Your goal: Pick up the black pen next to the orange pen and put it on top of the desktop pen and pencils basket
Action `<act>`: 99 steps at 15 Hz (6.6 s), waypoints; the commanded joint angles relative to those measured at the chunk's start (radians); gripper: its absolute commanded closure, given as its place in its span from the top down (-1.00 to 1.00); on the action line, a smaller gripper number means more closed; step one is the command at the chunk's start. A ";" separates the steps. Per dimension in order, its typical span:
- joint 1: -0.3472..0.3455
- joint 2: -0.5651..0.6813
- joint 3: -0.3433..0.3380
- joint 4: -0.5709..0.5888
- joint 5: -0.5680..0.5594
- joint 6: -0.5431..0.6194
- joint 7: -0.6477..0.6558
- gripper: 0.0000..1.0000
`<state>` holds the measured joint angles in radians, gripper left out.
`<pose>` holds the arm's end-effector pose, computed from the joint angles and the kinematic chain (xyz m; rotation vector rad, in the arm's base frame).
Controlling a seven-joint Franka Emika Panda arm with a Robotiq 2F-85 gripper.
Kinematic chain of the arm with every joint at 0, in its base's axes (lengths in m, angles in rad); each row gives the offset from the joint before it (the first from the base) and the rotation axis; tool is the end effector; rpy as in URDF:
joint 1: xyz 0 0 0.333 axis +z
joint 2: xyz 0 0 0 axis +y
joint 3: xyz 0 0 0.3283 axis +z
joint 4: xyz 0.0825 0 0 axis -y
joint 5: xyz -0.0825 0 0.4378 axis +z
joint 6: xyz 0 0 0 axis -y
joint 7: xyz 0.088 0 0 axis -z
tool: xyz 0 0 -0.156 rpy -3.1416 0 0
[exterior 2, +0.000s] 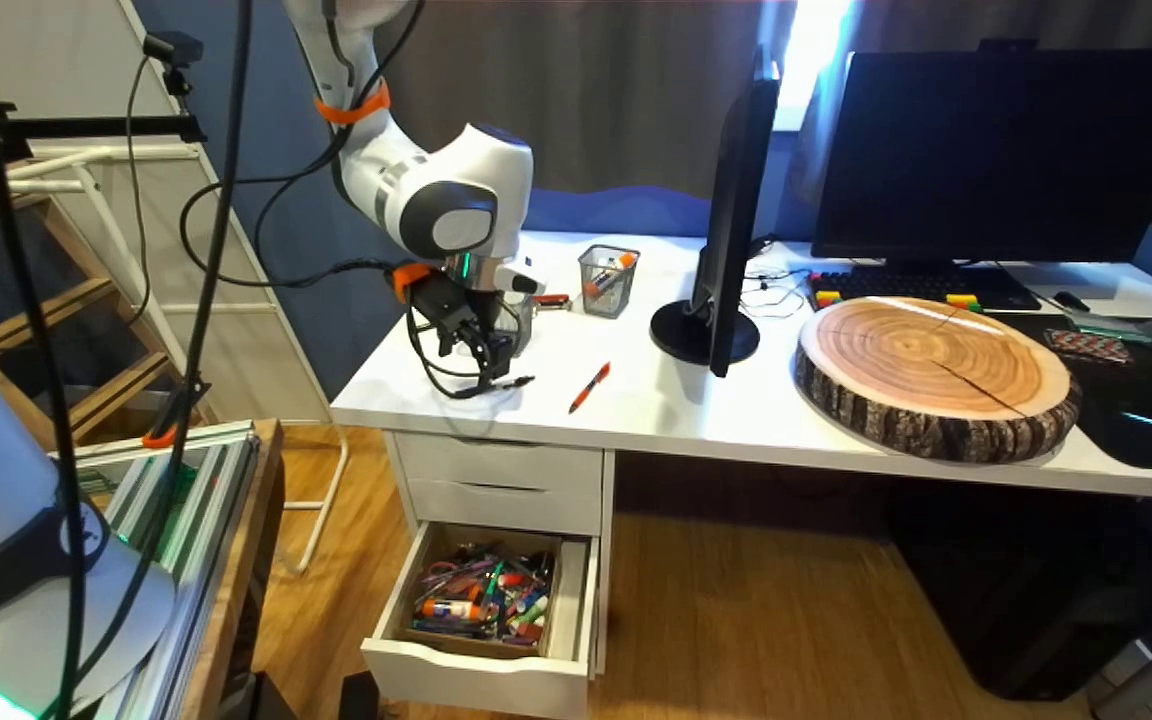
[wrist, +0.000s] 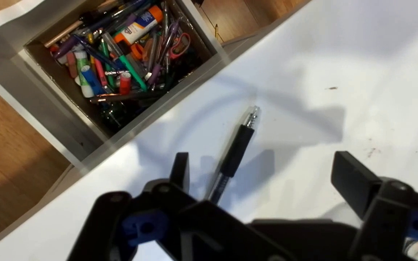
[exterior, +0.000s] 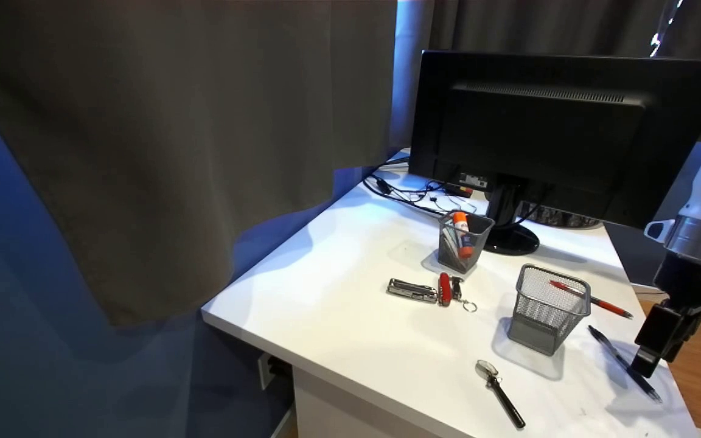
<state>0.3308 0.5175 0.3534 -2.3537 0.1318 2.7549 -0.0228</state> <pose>0.3776 0.3436 0.0300 -2.8470 -0.7986 0.2386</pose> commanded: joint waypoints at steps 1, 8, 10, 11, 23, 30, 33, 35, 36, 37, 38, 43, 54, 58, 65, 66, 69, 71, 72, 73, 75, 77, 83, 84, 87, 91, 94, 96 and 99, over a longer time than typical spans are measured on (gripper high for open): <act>0.007 0.041 -0.015 0.027 -0.018 0.031 0.023 1.00; 0.020 0.067 -0.041 0.048 -0.030 0.024 0.040 0.18; 0.033 0.066 -0.057 0.051 -0.036 0.021 0.062 0.82; 0.043 0.064 -0.068 0.051 -0.042 0.020 0.078 0.88; 0.104 0.082 -0.123 0.078 -0.084 0.000 0.163 -0.64; 0.121 0.094 -0.127 0.107 -0.099 -0.027 0.176 -0.24; 0.109 0.103 -0.120 0.120 -0.100 -0.037 0.163 -0.83; 0.111 0.102 -0.124 0.123 -0.106 -0.046 0.165 -0.97; 0.113 0.097 -0.127 0.123 -0.109 -0.054 0.168 -0.95; 0.121 0.084 -0.134 0.117 -0.115 -0.065 0.177 -0.90; 0.129 0.055 -0.141 0.102 -0.124 -0.078 0.189 -0.90; 0.138 -0.091 -0.152 0.046 -0.173 -0.195 0.234 -0.89; 0.135 -0.238 -0.018 0.237 -0.247 -0.667 0.154 -0.88; 0.147 -0.170 0.008 0.341 -0.292 -0.675 0.070 -0.88; 0.167 -0.014 0.008 0.498 -0.340 -0.669 -0.068 -0.89; 0.167 0.006 0.009 0.515 -0.335 -0.659 -0.087 -0.89; 0.176 0.053 0.002 0.555 -0.332 -0.651 -0.105 -0.90; 0.176 0.068 0.004 0.567 -0.325 -0.638 -0.114 -0.90; 0.174 0.072 0.004 0.566 -0.323 -0.621 -0.117 -0.90; 0.174 0.078 0.005 0.571 -0.321 -0.614 -0.118 -0.89; 0.173 0.091 0.004 0.577 -0.318 -0.602 -0.120 -0.90; 0.181 0.099 -0.004 0.584 -0.328 -0.600 -0.107 -0.90; 0.179 0.106 -0.007 0.578 -0.326 -0.591 -0.104 -0.90; 0.179 0.107 -0.007 0.578 -0.326 -0.590 -0.104 -0.90; 0.172 0.107 -0.001 0.573 -0.316 -0.577 -0.112 -0.23; 0.171 0.084 -0.006 0.551 -0.320 -0.561 -0.100 0.31; 0.172 0.056 -0.007 0.532 -0.326 -0.545 -0.094 0.72; 0.164 0.029 0.000 0.512 -0.322 -0.526 -0.107 0.97; 0.156 -0.017 0.003 0.485 -0.314 -0.499 -0.105 1.00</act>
<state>0.4950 0.5710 0.3537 -1.8066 -0.1842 2.2144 -0.1266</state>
